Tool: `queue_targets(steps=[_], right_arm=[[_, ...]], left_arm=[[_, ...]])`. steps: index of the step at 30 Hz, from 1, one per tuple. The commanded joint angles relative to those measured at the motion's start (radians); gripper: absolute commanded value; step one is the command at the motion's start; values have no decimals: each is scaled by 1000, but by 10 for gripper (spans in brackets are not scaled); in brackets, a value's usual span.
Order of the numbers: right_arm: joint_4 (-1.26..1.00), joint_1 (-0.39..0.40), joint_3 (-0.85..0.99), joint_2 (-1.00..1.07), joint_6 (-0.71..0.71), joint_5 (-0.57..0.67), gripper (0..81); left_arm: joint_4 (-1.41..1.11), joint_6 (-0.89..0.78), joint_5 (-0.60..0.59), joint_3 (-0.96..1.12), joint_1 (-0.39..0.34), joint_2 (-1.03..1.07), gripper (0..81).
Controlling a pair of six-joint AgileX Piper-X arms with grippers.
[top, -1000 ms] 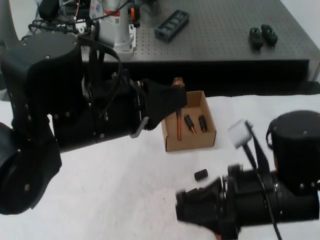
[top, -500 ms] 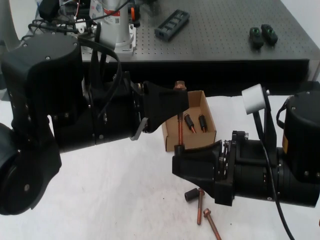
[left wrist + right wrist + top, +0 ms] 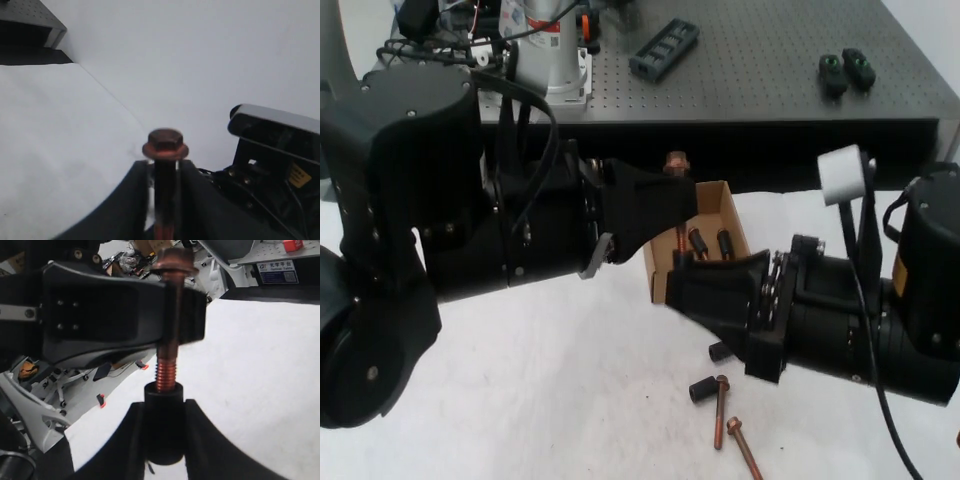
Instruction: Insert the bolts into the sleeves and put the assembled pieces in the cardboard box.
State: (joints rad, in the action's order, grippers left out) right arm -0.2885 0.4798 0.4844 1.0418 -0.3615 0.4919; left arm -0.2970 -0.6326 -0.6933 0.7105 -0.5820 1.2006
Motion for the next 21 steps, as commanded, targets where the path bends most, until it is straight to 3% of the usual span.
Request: queue_targets(steps=[1,3,7,11,17,21], right_arm=[[-72,-34,3,-16,51,-92,22],[-71,-72,11,-12,94,-169,22],[-77,-174,65,56,159,-202,22],[-184,-234,134,171,277,-217,22],[-252,-251,262,341,422,-332,22],[-90,-251,405,473,422,-352,22]], left_arm=[[-4,-25,4,5,1,-1,522],[28,-29,42,5,1,-1,590],[88,28,61,5,1,-1,517],[95,75,61,2,1,-1,510],[110,137,80,-3,1,-1,510],[151,182,111,-3,1,-1,510]])
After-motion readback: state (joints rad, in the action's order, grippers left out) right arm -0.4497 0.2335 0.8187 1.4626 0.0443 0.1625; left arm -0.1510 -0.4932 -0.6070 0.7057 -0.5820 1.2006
